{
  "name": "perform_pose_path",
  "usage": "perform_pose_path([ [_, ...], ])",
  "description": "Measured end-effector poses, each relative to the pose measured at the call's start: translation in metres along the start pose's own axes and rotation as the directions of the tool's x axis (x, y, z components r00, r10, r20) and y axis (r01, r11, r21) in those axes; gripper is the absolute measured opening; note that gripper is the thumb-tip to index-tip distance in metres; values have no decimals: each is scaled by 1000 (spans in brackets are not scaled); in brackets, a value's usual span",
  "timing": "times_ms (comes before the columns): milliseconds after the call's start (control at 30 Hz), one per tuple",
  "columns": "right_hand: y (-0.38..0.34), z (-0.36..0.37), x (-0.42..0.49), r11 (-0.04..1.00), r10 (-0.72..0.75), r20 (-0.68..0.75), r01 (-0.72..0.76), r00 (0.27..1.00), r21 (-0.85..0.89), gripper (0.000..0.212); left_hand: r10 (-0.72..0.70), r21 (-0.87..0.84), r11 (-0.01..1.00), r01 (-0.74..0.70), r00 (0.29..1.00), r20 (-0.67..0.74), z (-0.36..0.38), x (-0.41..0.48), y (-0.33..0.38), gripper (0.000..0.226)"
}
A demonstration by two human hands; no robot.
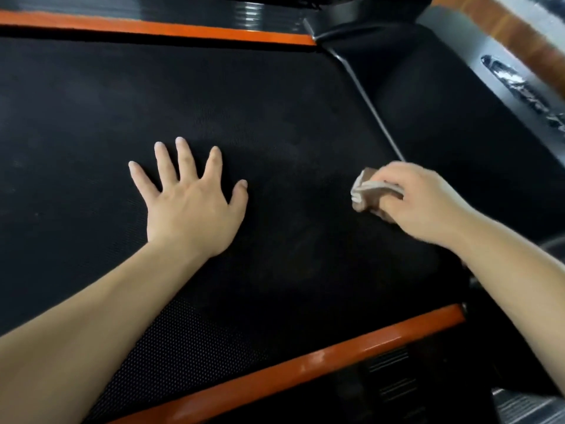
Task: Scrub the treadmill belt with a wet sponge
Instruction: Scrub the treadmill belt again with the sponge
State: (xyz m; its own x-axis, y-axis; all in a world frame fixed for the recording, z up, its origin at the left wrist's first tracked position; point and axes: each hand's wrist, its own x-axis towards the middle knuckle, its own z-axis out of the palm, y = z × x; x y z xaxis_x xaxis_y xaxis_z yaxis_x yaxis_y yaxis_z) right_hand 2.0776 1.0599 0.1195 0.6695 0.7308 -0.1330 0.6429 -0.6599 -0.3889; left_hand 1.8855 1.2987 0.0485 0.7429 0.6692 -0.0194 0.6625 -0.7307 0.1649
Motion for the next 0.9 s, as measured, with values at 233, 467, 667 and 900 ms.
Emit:
perform_pose_path([
  [233, -4, 2, 71, 1000, 22, -255, -26, 967, -12, 27, -8, -37, 999, 8, 1000, 14, -2, 1, 1, 73],
  [467, -3, -5, -20, 992, 112, -93, -117, 989, -47, 8, -4, -51, 999, 5, 1000, 27, -6, 0, 2, 73],
  [667, -14, -2, -93, 946, 252, -68, -260, 965, -194, 10, 136, -73, 989, -132, 989, 61, -20, -11, -21, 71],
  [900, -44, 18, -120, 916, 317, -140, -341, 938, -211, 16, 267, -126, 958, -257, 961, 74, -33, -58, -79, 69],
])
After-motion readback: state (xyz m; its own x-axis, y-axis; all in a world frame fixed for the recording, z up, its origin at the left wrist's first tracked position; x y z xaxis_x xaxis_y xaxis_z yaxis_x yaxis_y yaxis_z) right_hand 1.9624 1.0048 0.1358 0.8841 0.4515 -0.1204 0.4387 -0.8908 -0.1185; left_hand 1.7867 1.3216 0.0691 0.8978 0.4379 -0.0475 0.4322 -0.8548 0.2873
